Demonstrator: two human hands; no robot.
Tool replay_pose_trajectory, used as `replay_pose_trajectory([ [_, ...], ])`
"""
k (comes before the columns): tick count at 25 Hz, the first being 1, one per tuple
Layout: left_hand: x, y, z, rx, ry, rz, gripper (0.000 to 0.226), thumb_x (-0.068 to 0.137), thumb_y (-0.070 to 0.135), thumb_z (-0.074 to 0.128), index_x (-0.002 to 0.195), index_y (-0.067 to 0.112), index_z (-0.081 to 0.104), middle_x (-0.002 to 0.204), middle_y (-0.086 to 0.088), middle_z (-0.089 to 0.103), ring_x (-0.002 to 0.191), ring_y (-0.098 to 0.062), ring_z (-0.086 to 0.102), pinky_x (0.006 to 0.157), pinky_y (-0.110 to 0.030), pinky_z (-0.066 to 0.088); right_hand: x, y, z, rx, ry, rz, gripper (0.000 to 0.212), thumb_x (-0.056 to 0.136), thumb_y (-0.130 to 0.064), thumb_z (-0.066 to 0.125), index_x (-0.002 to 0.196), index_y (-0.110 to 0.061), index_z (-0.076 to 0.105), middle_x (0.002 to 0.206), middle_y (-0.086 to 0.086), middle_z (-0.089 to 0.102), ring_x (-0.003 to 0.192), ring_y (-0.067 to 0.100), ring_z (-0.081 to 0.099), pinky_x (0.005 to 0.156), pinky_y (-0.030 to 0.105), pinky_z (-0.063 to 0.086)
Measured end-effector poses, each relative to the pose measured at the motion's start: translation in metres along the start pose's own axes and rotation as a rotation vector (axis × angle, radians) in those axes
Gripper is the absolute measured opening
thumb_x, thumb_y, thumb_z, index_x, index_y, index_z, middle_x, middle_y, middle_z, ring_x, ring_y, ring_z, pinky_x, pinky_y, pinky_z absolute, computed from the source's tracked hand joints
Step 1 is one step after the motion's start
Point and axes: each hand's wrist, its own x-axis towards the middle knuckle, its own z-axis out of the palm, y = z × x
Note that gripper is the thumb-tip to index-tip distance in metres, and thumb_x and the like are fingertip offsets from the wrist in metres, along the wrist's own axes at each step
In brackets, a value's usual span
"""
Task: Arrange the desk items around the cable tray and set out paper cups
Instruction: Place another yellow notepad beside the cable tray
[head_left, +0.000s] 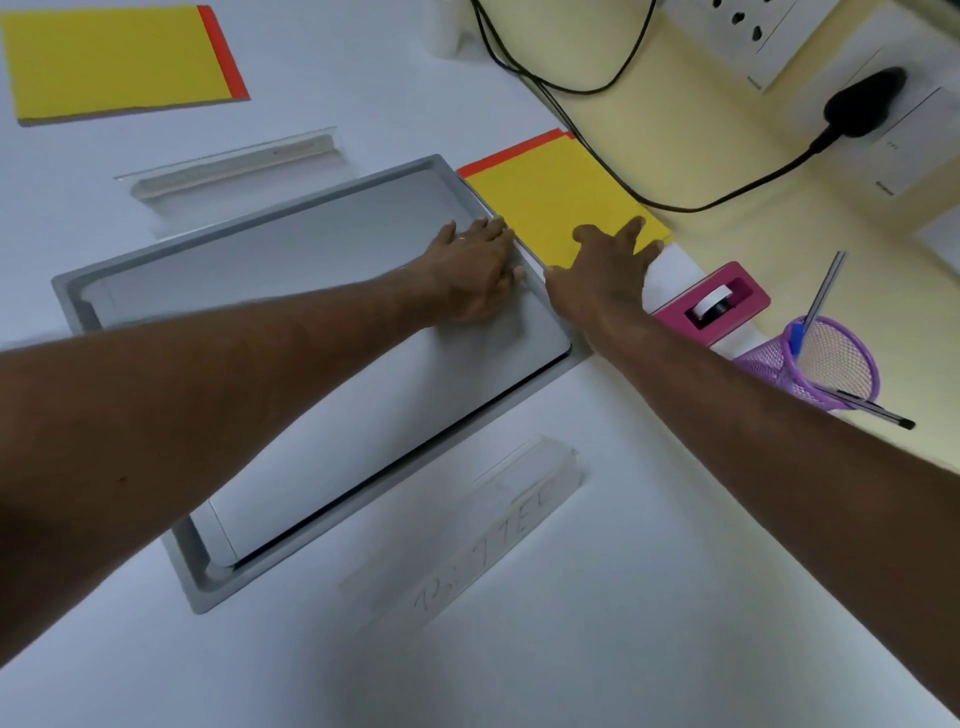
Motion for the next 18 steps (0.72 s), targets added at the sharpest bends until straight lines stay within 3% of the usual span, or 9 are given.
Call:
replay_pose_trajectory([
  [3, 0.006, -0.008, 0.003, 0.062, 0.017, 0.002, 0.062, 0.108, 0.040, 0.027, 0.156, 0.002, 0.023, 0.165, -0.015, 0.023, 0.155, -0.031, 0.017, 0.123, -0.058, 0.012, 0.015, 0.010, 0.001, -0.161, 0.010, -0.183, 0.051, 0.102, -0.023, 0.051, 0.149, -0.006, 0.040, 0.163, 0.031, 0.015, 0.156, 0.040, 0.002, 0.127, 0.049, 0.003],
  [6, 0.013, -0.015, 0.003, 0.045, 0.067, 0.001, 0.059, 0.107, 0.040, 0.026, 0.154, 0.005, 0.029, 0.161, -0.013, 0.032, 0.155, -0.030, 0.017, 0.123, -0.057, 0.014, 0.030, 0.019, 0.000, -0.217, -0.093, -0.305, 0.056, 0.105, -0.030, 0.047, 0.154, -0.009, 0.033, 0.162, 0.027, 0.022, 0.152, 0.042, 0.018, 0.121, 0.046, 0.021],
  [9, 0.017, -0.019, 0.005, 0.068, 0.075, 0.015, 0.057, 0.107, 0.038, 0.027, 0.155, 0.006, 0.028, 0.162, -0.012, 0.031, 0.156, -0.030, 0.016, 0.123, -0.057, 0.014, 0.037, 0.025, 0.003, -0.332, -0.126, -0.350, 0.055, 0.104, -0.039, 0.047, 0.149, -0.010, 0.038, 0.150, 0.027, 0.041, 0.136, 0.043, 0.043, 0.102, 0.046, 0.043],
  [13, 0.016, -0.019, 0.010, 0.073, 0.086, 0.040, 0.057, 0.107, 0.035, 0.029, 0.157, 0.007, 0.026, 0.163, -0.011, 0.028, 0.155, -0.030, 0.018, 0.122, -0.057, 0.015, 0.040, 0.028, 0.003, -0.430, -0.081, -0.353, 0.046, 0.102, -0.040, 0.047, 0.132, -0.005, 0.048, 0.129, 0.025, 0.056, 0.119, 0.044, 0.053, 0.091, 0.045, 0.044],
  [18, 0.021, -0.017, 0.006, 0.081, 0.055, 0.027, 0.057, 0.105, 0.035, 0.034, 0.155, 0.009, 0.029, 0.159, -0.011, 0.033, 0.154, -0.031, 0.022, 0.122, -0.062, 0.014, 0.037, 0.029, 0.009, -0.473, -0.029, -0.376, 0.042, 0.104, -0.036, 0.044, 0.132, -0.005, 0.048, 0.126, 0.026, 0.057, 0.117, 0.044, 0.055, 0.093, 0.044, 0.044],
])
